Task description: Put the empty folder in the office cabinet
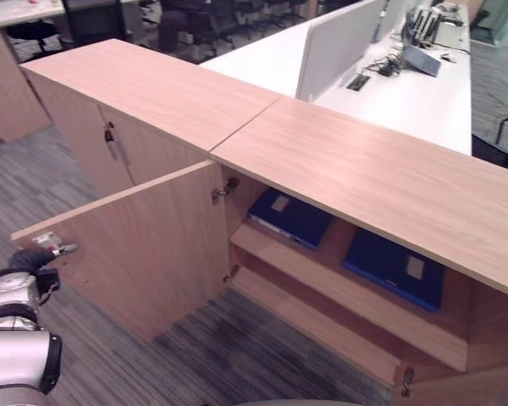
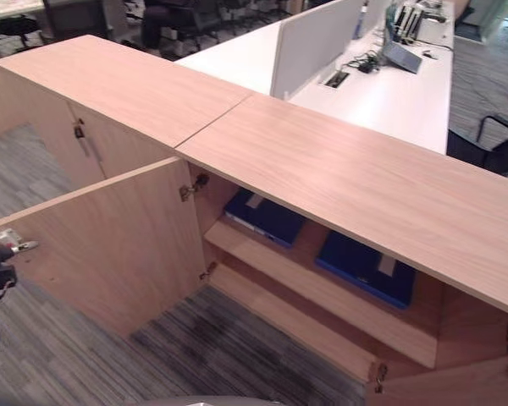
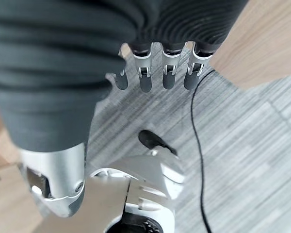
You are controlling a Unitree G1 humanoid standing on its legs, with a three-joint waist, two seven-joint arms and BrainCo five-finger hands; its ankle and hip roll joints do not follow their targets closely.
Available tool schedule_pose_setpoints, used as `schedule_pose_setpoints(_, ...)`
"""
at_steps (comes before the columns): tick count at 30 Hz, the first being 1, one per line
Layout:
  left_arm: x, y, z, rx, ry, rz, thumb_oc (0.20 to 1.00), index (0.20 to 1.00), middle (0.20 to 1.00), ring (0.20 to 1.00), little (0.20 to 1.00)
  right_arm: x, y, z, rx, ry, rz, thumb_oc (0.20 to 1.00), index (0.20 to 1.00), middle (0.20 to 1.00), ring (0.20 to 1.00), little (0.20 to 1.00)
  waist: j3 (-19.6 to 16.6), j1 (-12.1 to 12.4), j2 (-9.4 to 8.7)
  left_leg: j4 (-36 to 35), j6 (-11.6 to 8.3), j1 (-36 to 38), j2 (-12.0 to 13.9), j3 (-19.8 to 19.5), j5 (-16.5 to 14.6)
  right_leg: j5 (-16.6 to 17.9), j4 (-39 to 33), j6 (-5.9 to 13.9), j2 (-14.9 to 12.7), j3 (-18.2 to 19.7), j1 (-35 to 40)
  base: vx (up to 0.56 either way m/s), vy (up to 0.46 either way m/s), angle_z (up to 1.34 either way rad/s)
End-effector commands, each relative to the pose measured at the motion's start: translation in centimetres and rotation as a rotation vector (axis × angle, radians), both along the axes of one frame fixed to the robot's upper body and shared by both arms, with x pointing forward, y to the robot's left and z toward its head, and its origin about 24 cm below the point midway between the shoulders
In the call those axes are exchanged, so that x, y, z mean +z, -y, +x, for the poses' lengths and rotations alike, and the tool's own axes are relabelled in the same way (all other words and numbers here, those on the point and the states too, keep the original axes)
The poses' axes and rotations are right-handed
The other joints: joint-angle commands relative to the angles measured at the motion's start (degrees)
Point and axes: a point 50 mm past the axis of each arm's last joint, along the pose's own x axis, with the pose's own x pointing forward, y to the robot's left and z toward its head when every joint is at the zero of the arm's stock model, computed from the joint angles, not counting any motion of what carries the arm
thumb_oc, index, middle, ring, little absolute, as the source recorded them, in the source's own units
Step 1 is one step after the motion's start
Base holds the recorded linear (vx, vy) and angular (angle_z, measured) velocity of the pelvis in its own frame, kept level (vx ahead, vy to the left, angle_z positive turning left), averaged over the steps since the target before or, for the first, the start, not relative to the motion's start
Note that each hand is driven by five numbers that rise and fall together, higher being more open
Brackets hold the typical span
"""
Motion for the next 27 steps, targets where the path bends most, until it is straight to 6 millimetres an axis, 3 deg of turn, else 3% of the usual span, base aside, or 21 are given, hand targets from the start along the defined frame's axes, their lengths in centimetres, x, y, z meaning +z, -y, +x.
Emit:
schedule_pose_setpoints(1, 5.5, -0.3, 2.5, -0.018, 0.221, 0.087, 1.0, 1.0, 1.0, 1.0, 1.0, 0.1, 0.4, -0.4, -0.022, -0.02, 0.004, 1.0, 1.0, 1.0, 1.0, 1.0, -3.0, -1.8, -0.95, 1.9, 0.92, -3.6, -2.4, -2.3, -4.3, 2.2, -2.0, 7.28, -4.6, -2.5, -1.3, -0.04, 0.026, -0.08)
schedule_pose_setpoints(2, 5.8, -0.1, 2.9, -0.033, 0.221, 0.101, 1.0, 1.0, 1.0, 1.0, 1.0, 0.0, 0.1, -0.5, -0.019, -0.023, 0.012, 1.0, 1.0, 1.0, 1.0, 1.0, -3.0, -1.8, -1.17, 1.9, 0.93, -3.6, -2.4, -2.2, -4.3, 2.2, -1.9, 7.33, -4.7, -2.5, -1.4, -0.05, 0.018, -0.09)
schedule_pose_setpoints(3, 6.2, 1.5, 4.6, -0.103, 0.253, 0.118, 1.0, 1.0, 1.0, 1.0, 1.0, -0.2, -0.4, -0.6, -0.01, -0.023, 0.026, 1.0, 1.0, 1.0, 1.0, 1.0, -2.9, -2.2, -1.48, 2.0, 0.92, -3.7, -2.5, -2.2, -4.2, 2.4, -1.7, 7.37, -4.9, -2.8, -1.5, -0.05, 0.011, -0.04)
schedule_pose_setpoints(5, 6.1, 2.2, 5.2, -0.135, 0.252, 0.126, 1.0, 1.0, 1.0, 1.0, 1.0, -0.2, -0.7, -0.7, -0.008, -0.022, 0.032, 1.0, 1.0, 1.0, 1.0, 1.0, -3.0, -2.2, -1.62, 1.9, 0.94, -3.8, -2.5, -2.3, -4.2, 2.4, -1.7, 7.4, -5.1, -3.0, -1.5, -0.03, 0.002, 0.02)
schedule_pose_setpoints(6, 5.9, 3.7, 6.3, -0.201, 0.253, 0.139, 1.0, 1.0, 1.0, 1.0, 1.0, -0.3, -1.1, -0.6, -0.006, -0.017, 0.041, 1.0, 1.0, 1.0, 1.0, 1.0, -3.0, -2.3, -1.75, 2.0, 0.96, -3.8, -2.5, -2.4, -4.3, 2.4, -1.6, 7.41, -5.2, -3.4, -1.4, -0.04, -0.008, 0.07)
schedule_pose_setpoints(7, 5.0, 7.2, 8.3, -0.339, 0.27, 0.138, 1.0, 1.0, 1.0, 1.0, 1.0, -0.5, -1.8, -0.5, -0.007, -0.011, 0.062, 1.0, 1.0, 1.0, 1.0, 1.0, -2.8, -2.2, -1.97, 2.1, 1.03, -3.9, -2.6, -2.7, -4.3, 2.3, -1.5, 7.3, -5.5, -4.1, -1.2, -0.04, -0.008, 0.08)
schedule_pose_setpoints(8, 4.9, 7.2, 8.3, -0.34, 0.269, 0.138, 1.0, 1.0, 1.0, 1.0, 1.0, -0.5, -1.8, -0.6, -0.009, -0.012, 0.062, 1.0, 1.0, 1.0, 1.0, 1.0, -2.8, -2.2, -1.96, 2.2, 1.03, -3.9, -2.6, -2.8, -4.3, 2.3, -1.5, 7.3, -5.5, -4.1, -1.2, -0.04, -0.013, 0.23)
schedule_pose_setpoints(11, 1.8, 16.2, 10.0, -0.621, 0.359, 0.035, 1.0, 1.0, 1.0, 1.0, 1.0, -0.9, -3.6, -0.2, -0.023, 0.015, 0.107, 1.0, 1.0, 1.0, 1.0, 1.0, -2.4, -1.5, -2.54, 2.6, 1.22, -4.2, -2.8, -3.9, -4.3, 1.9, -1.3, 6.94, -5.8, -5.5, -0.5, -0.03, -0.017, 0.31)
schedule_pose_setpoints(12, 0.0, 19.0, 9.6, -0.687, 0.368, -0.05, 1.0, 1.0, 1.0, 1.0, 1.0, -1.0, -4.1, 0.0, -0.031, 0.025, 0.12, 1.0, 1.0, 1.0, 1.0, 1.0, -2.3, -1.2, -2.67, 2.6, 1.27, -4.3, -2.9, -4.1, -4.4, 1.7, -1.3, 6.81, -5.8, -5.9, -0.2, -0.03, -0.018, 0.44)
schedule_pose_setpoints(13, -3.1, 23.8, 8.5, -0.776, 0.368, -0.233, 1.0, 1.0, 1.0, 1.0, 1.0, -1.1, -5.2, 1.0, -0.033, 0.054, 0.146, 1.0, 1.0, 1.0, 1.0, 1.0, -2.0, -1.0, -3.07, 2.7, 1.38, -4.4, -2.9, -4.4, -4.4, 1.5, -1.3, 6.57, -5.8, -6.6, 0.0, -0.02, -0.015, 0.53)
schedule_pose_setpoints(14, -3.1, 23.8, 8.5, -0.776, 0.368, -0.233, 1.0, 1.0, 1.0, 1.0, 1.0, -1.1, -5.2, 1.0, -0.033, 0.054, 0.146, 1.0, 1.0, 1.0, 1.0, 1.0, -2.0, -1.0, -3.07, 2.7, 1.38, -4.4, -2.9, -4.4, -4.4, 1.5, -1.3, 6.57, -5.8, -6.6, 0.0, -0.01, -0.02, 0.54)
schedule_pose_setpoints(15, -4.2, 26.2, 7.8, -0.827, 0.355, -0.308, 1.0, 1.0, 1.0, 1.0, 1.0, -1.1, -5.6, 1.4, -0.031, 0.064, 0.156, 1.0, 1.0, 1.0, 1.0, 1.0, -2.0, -0.8, -3.11, 2.8, 1.44, -4.4, -3.0, -4.7, -4.4, 1.4, -1.2, 6.46, -5.8, -6.9, 0.1, -0.02, -0.017, 0.54)
schedule_pose_setpoints(16, -5.9, 31.0, 6.2, -0.971, 0.316, -0.443, 1.0, 1.0, 1.0, 1.0, 1.0, -1.0, -6.3, 2.9, -0.016, 0.102, 0.172, 1.0, 1.0, 1.0, 1.0, 1.0, -1.5, -0.7, -3.17, 2.8, 1.59, -4.5, -3.1, -5.2, -4.3, 1.3, -1.0, 6.29, -5.8, -7.2, 0.2, -0.02, -0.017, 0.45)
schedule_pose_setpoints(17, -5.9, 31.0, 6.2, -0.973, 0.314, -0.444, 1.0, 1.0, 1.0, 1.0, 1.0, -1.0, -6.3, 2.9, -0.018, 0.101, 0.171, 1.0, 1.0, 1.0, 1.0, 1.0, -1.5, -0.6, -3.16, 2.8, 1.59, -4.5, -3.1, -5.2, -4.3, 1.2, -1.0, 6.29, -5.8, -7.2, 0.2, -0.03, -0.014, 0.29)
schedule_pose_setpoints(20, -6.3, 36.4, 3.5, -1.229, 0.263, -0.573, 1.0, 1.0, 1.0, 1.0, 1.0, -0.6, -7.1, 5.3, 0.017, 0.168, 0.187, 1.0, 1.0, 1.0, 1.0, 1.0, -0.8, -0.3, -2.84, 2.6, 1.71, -4.6, -3.1, -5.7, -4.2, 1.1, -0.5, 6.19, -5.8, -7.4, 0.0, -0.01, -0.005, 0.02)
schedule_pose_setpoints(23, -5.1, 40.7, 0.7, -1.541, 0.2, -0.737, 1.0, 1.0, 1.0, 1.0, 1.0, -0.3, -7.3, 6.5, 0.084, 0.187, 0.187, 1.0, 1.0, 1.0, 1.0, 1.0, -0.2, -0.6, -1.81, 2.3, 1.78, -4.4, -3.2, -5.9, -4.2, 0.8, -0.3, 6.14, -5.8, -7.1, 0.1, -0.02, 0.003, 0.11)
schedule_pose_setpoints(27, -3.4, 42.0, -0.7, -1.717, 0.192, -0.8, 1.0, 1.0, 1.0, 1.0, 1.0, -0.2, -6.6, 6.5, 0.132, 0.17, 0.165, 1.0, 1.0, 1.0, 1.0, 1.0, 0.0, -0.9, -1.14, 2.1, 1.65, -4.3, -3.2, -6.0, -4.1, 0.6, -0.4, 6.1, -5.7, -6.7, 0.0, -0.01, -0.002, 0.09)
